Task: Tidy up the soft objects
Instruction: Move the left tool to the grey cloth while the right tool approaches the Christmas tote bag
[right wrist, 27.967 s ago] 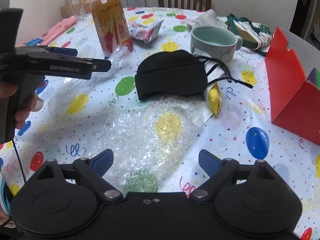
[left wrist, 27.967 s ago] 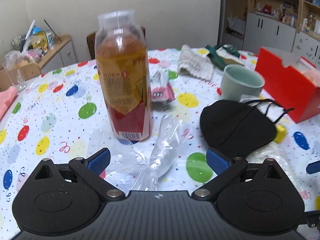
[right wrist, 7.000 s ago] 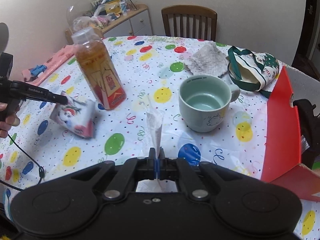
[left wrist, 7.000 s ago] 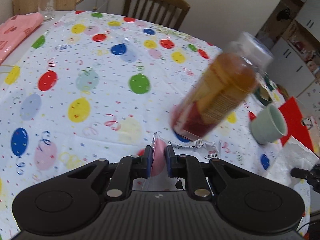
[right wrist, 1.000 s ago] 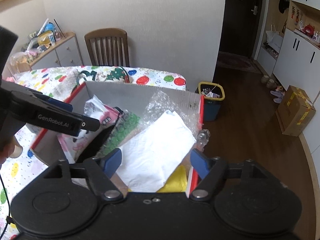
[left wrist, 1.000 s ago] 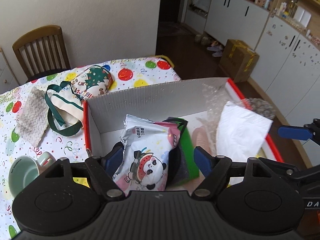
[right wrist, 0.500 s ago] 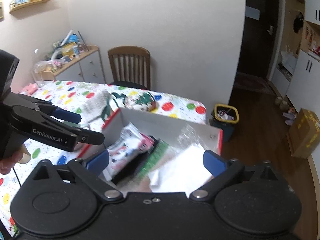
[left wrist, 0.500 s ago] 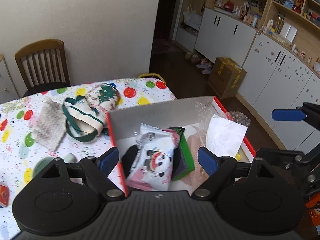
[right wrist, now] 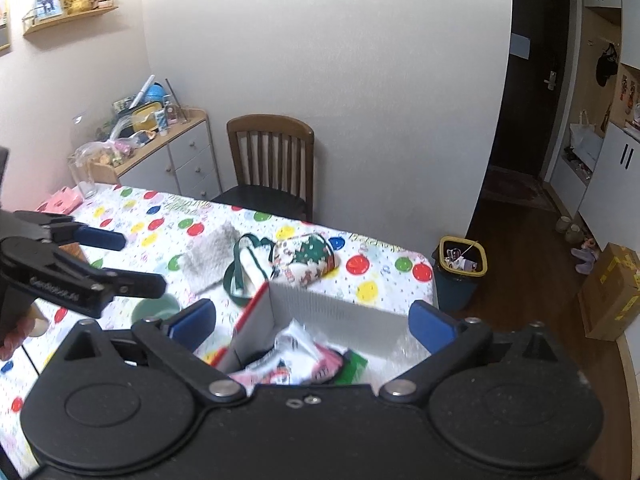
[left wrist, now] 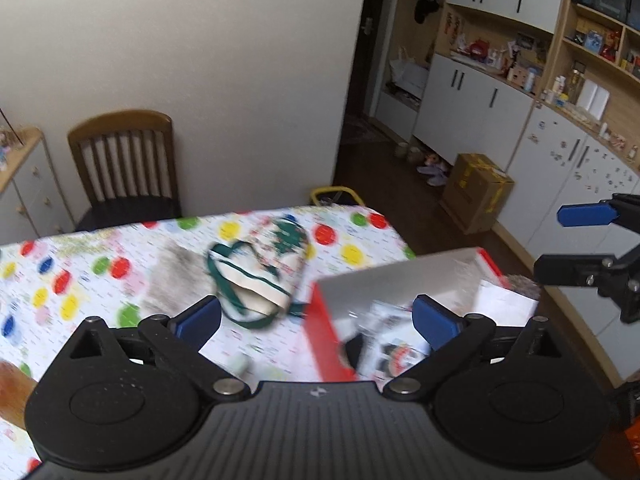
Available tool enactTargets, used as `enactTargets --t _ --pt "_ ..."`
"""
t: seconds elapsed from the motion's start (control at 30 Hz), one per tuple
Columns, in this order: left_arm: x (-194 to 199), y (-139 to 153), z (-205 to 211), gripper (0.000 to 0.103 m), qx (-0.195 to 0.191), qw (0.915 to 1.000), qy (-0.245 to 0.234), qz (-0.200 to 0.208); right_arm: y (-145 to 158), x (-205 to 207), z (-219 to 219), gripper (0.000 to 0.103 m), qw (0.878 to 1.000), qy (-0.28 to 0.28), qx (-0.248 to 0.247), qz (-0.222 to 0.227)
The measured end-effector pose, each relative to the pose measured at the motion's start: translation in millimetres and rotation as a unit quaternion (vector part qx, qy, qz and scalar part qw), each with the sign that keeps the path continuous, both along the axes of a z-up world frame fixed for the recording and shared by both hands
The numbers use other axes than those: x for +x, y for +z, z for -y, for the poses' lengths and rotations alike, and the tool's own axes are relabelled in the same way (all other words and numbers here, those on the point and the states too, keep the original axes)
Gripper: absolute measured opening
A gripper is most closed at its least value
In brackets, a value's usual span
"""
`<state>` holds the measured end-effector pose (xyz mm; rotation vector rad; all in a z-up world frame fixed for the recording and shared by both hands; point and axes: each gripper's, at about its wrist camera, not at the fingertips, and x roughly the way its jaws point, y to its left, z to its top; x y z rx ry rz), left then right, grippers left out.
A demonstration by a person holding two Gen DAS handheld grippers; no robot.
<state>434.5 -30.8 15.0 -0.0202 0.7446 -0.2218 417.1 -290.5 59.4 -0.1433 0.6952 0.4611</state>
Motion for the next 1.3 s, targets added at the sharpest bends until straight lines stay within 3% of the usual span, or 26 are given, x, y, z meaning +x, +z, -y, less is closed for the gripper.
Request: enactTargets --t 0.3,0.57,0.97,1.07,1.2,1.3 --pt "53 5 -55 0.102 0.022 0.9997 0.006 -0.011 3 58 -50 0.103 0.999 -0.032 0.012 -0.027" --pt "119 -34 -82 0.102 0.065 0.9974 -0.006 -0.030 -12 119 -90 0.103 0.995 -0.075 0.024 -0.059" --pt "193 -117 -92 0.102 0.102 0.9867 -0.003 -0.126 -84 205 -136 0.103 0.979 -0.148 0.036 -0.135" --pt "206 -130 -99 0.102 0.093 0.9855 0.017 -0.141 -106 222 -146 0.103 0.974 -0.161 0.033 -0.156" --pt "223 -147 -109 0.102 0.053 0.9821 0.063 -0.170 -134 242 -149 0.102 0.959 -0.201 0.052 -0.191" --pt "230 -157 -111 0.102 0.054 0.9799 0.082 -0.174 -152 255 -152 0.103 0.951 -0.217 0.060 -0.212"
